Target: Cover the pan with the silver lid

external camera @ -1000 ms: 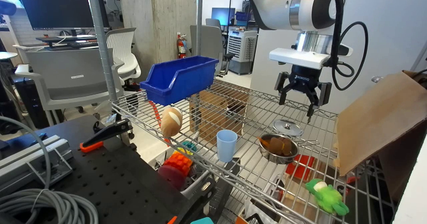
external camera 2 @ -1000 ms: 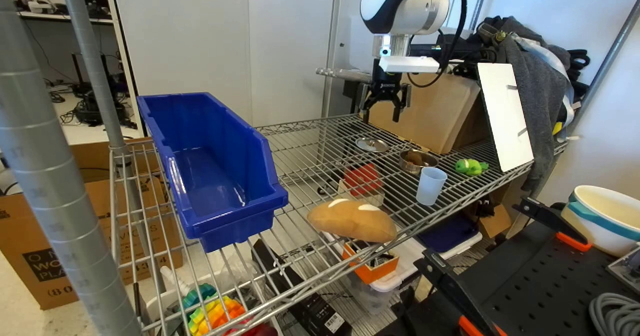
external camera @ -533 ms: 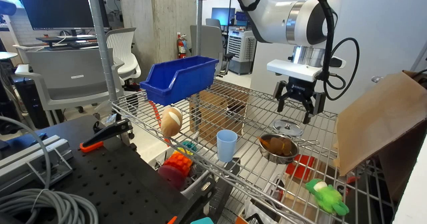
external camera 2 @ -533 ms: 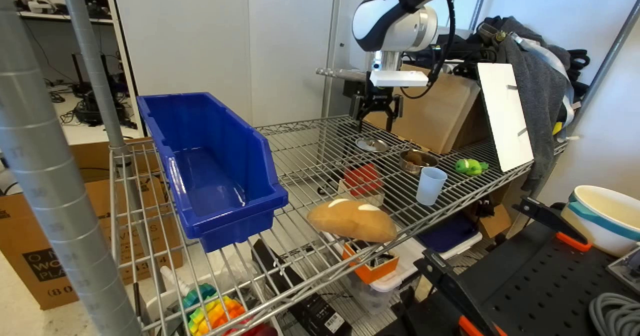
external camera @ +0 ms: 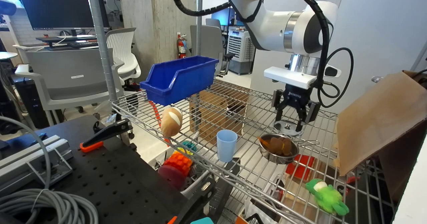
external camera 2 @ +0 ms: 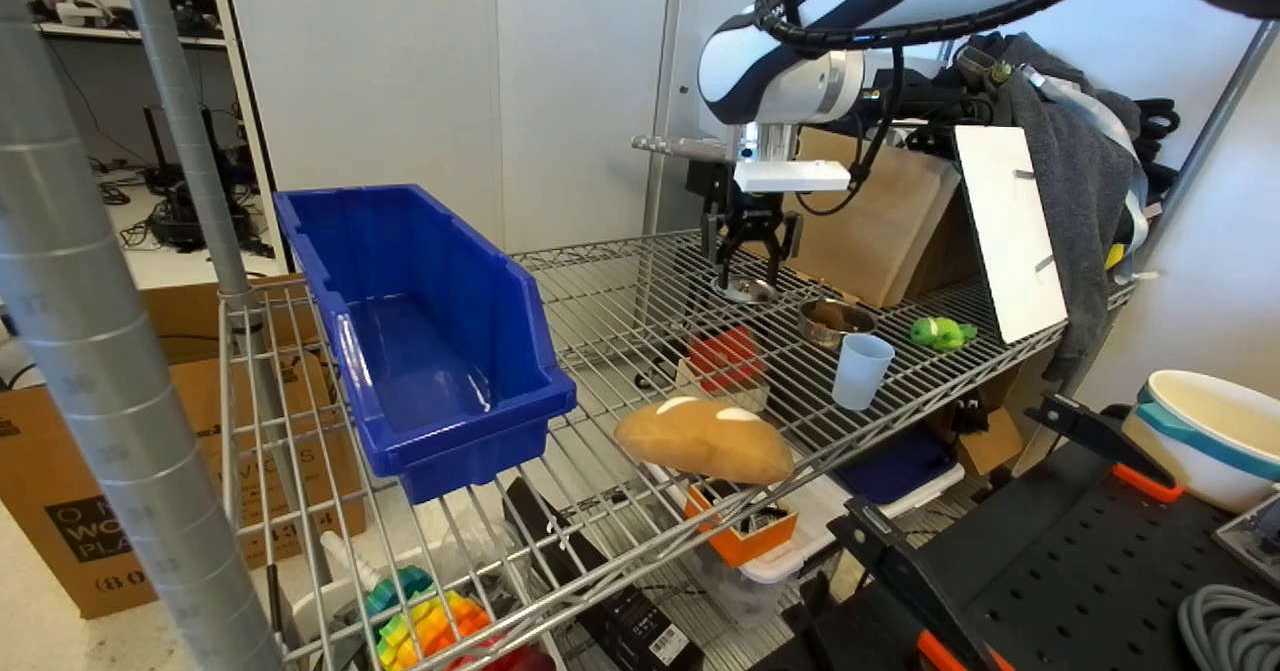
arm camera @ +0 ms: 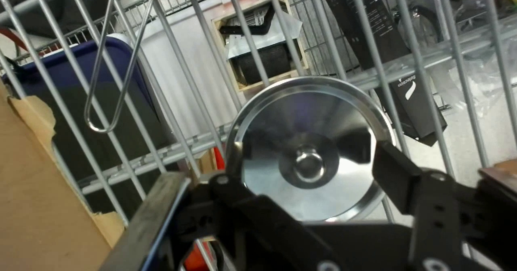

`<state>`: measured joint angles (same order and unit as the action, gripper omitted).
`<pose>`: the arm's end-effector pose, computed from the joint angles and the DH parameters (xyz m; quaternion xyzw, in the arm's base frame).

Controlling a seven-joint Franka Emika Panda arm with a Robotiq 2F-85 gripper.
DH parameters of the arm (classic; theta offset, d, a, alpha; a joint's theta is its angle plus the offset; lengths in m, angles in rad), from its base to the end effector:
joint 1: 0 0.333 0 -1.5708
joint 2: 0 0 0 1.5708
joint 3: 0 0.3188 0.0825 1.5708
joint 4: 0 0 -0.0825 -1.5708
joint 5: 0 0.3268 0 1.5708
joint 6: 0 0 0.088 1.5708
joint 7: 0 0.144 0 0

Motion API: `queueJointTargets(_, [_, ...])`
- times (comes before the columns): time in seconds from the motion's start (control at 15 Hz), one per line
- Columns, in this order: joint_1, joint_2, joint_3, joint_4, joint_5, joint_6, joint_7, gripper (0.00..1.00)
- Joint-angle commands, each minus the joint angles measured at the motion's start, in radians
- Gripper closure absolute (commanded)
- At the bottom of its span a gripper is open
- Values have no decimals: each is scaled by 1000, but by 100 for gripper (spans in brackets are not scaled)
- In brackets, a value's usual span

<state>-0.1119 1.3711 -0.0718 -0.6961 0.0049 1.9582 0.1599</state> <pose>0.7195 -0.1087 0.0805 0.9874 -0.1452 -0.0536 0.0338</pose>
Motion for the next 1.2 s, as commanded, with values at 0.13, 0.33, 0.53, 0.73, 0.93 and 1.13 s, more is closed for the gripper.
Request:
queueJointTargets(0.13, [-1,89,-16,151,-9,-60,34,66])
queueJointTargets(0.33, [1,79,-28,143,-15,-51,45,88])
queueJointTargets(0.53, [3,79,-44,147,-19,-49,55,97])
queueJointTargets(0.73, [8,47,-42,130,-19,-52,38,95])
queueJointTargets(0.93, [-1,-19,-13,108,2,-33,-17,95])
queueJointTargets(1.13, [-9,-80,-5,77,10,-138,-33,95])
